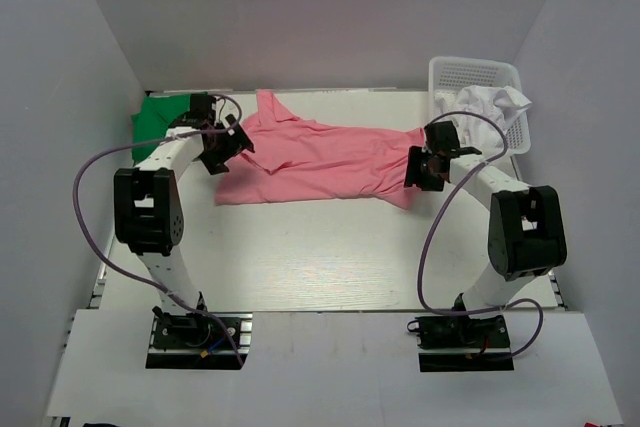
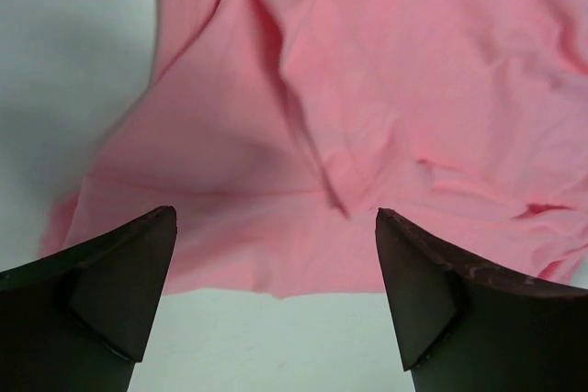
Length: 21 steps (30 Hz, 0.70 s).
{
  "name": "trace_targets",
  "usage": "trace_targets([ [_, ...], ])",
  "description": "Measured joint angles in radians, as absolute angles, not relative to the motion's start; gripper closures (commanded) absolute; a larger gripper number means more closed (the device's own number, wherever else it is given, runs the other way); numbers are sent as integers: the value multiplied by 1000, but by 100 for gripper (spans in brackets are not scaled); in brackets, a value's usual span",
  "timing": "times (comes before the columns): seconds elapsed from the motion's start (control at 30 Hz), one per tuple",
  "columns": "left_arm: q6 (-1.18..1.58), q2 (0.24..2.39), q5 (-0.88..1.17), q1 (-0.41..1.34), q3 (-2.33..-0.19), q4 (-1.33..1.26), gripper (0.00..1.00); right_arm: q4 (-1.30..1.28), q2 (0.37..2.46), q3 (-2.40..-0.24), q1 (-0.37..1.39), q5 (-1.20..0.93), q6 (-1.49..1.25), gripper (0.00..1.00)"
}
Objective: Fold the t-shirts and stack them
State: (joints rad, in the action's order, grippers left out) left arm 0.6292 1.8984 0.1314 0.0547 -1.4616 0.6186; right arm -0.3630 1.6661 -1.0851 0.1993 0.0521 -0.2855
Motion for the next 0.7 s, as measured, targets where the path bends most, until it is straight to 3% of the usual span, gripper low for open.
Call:
trace_targets([
  [0.23,641,1864,197,56,-1210,527,1,-346,1669,-997,200,-62,-302,51],
  [0.3,644,1854,221,53,-1191,482,1,-331,1673,-987,200,-84,-306,64],
  [0.33,646,1854,229,53,-1185,467,1,-326,1674,-983,199,-90,-308,88],
  [0.4,650,1856,244,54,-1181,448,1,-315,1682,-983,200,-102,-308,100],
  [0.7,670,1871,251,46,-1183,434,1,-348,1708,-1010,198,52,-300,100],
])
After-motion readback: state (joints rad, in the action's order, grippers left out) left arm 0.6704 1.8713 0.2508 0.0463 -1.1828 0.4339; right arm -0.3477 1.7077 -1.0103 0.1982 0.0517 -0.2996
